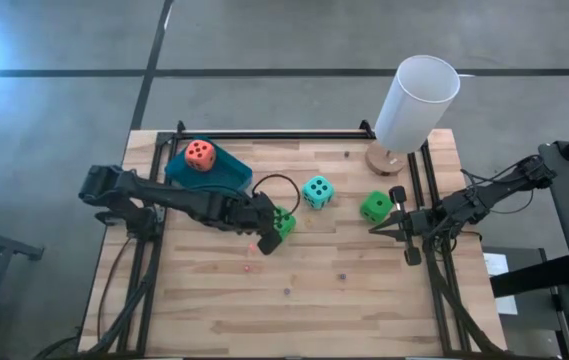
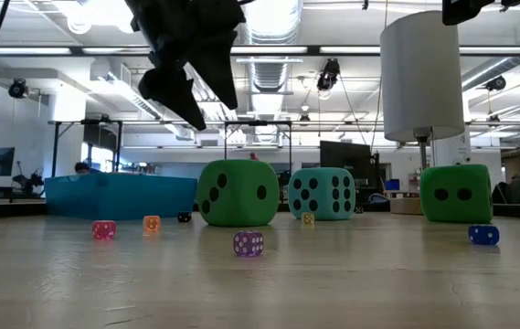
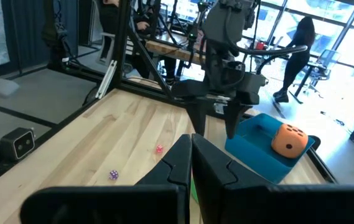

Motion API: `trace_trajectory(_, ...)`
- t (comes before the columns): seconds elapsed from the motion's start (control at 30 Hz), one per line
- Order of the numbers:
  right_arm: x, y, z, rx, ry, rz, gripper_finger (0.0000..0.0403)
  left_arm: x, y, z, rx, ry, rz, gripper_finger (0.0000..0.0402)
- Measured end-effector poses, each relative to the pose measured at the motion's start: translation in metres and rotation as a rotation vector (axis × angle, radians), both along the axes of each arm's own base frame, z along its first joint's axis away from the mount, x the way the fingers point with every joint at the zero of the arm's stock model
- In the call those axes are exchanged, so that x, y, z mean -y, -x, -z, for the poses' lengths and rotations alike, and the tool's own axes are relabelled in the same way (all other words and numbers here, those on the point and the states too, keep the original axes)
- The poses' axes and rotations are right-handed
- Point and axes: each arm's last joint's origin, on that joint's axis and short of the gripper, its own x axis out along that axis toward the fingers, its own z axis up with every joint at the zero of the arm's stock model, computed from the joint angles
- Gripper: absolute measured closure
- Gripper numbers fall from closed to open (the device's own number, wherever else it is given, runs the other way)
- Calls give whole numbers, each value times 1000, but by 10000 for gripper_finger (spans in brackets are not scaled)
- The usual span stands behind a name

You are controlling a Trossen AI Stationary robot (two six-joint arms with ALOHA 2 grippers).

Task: Pick & Place Dice
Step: Put the big green dice on the left into the blue bin

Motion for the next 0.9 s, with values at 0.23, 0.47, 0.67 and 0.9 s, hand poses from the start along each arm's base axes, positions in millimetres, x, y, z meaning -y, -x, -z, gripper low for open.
trace_trajectory(0.23, 0, 0, 0, 0, 0, 0, 394, 0, 0, 0, 0, -9, 3, 27)
trace_trajectory(0.47, 0, 0, 0, 4, 31, -1, 394, 0, -1, -1, 14, -22, 4, 30)
trace_trajectory(0.67, 0, 1, 7, -78, -12, 8, 394, 0, -1, -1, 16, -22, 4, 23)
trace_trajectory(0.9, 2, 3, 18, -181, 29, 13, 394, 0, -1, -1, 12, -28, 14, 21)
